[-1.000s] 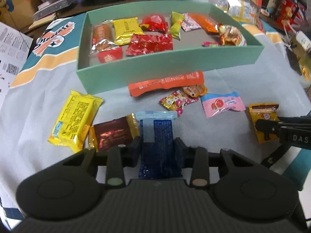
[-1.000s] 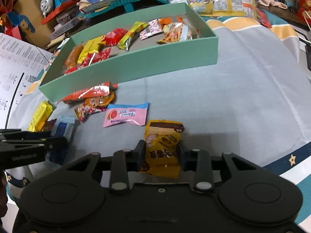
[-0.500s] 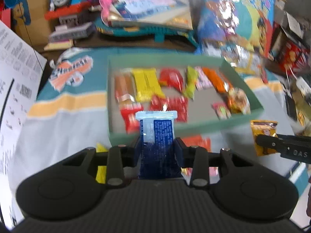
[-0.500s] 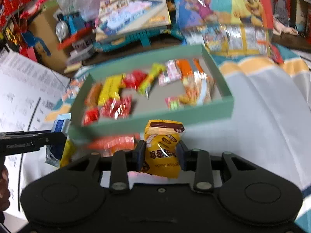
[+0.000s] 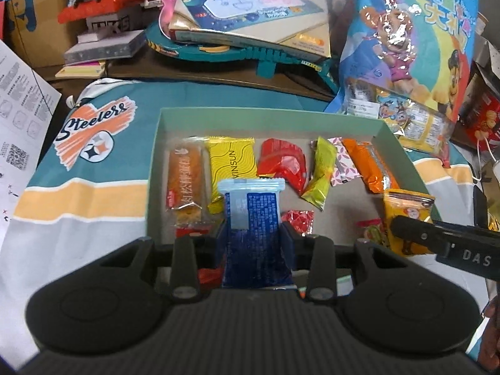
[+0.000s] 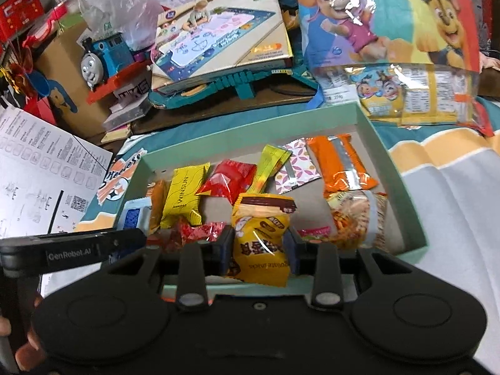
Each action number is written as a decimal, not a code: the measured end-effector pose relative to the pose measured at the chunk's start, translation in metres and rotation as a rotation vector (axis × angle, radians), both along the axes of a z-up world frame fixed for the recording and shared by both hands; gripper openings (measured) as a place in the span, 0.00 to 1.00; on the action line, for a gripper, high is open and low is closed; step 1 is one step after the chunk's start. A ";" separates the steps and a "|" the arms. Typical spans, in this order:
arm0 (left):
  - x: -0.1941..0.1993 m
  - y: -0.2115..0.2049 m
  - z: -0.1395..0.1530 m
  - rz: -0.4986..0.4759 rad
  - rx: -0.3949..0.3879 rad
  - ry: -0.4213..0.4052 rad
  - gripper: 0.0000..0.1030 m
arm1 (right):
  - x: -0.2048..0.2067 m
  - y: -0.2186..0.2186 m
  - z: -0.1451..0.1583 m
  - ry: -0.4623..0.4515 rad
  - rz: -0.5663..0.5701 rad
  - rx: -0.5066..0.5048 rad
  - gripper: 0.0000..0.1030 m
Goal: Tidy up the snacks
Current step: 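Place both packs into the green tray and open both tools, then grasp the yellow biscuit pack with left tool while right tool grasps pink candy pack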
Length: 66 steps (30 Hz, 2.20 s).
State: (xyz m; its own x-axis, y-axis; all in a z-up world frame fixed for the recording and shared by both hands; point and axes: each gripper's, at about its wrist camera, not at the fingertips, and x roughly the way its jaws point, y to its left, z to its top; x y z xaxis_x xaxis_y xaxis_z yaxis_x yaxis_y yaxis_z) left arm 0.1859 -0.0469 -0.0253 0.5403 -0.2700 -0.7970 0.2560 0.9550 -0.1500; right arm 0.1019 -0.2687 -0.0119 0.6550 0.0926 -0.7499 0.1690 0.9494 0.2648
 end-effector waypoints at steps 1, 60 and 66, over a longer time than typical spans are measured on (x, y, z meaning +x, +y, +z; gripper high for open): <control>0.002 -0.001 -0.002 0.000 0.003 0.002 0.35 | 0.004 0.001 -0.003 0.007 0.002 -0.001 0.33; -0.066 0.099 -0.072 0.093 0.228 0.097 1.00 | -0.080 0.050 -0.048 0.060 0.233 -0.063 0.96; -0.062 0.096 -0.078 0.063 0.210 0.105 0.77 | -0.069 0.060 -0.062 0.092 0.283 -0.098 0.80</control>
State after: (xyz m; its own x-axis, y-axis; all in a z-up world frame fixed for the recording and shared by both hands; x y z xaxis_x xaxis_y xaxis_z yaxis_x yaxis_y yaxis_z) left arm 0.1242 0.0495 -0.1028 0.4621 -0.0607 -0.8847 0.1880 0.9817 0.0309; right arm 0.0332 -0.2089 -0.0744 0.5423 0.1856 -0.8194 -0.0862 0.9824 0.1655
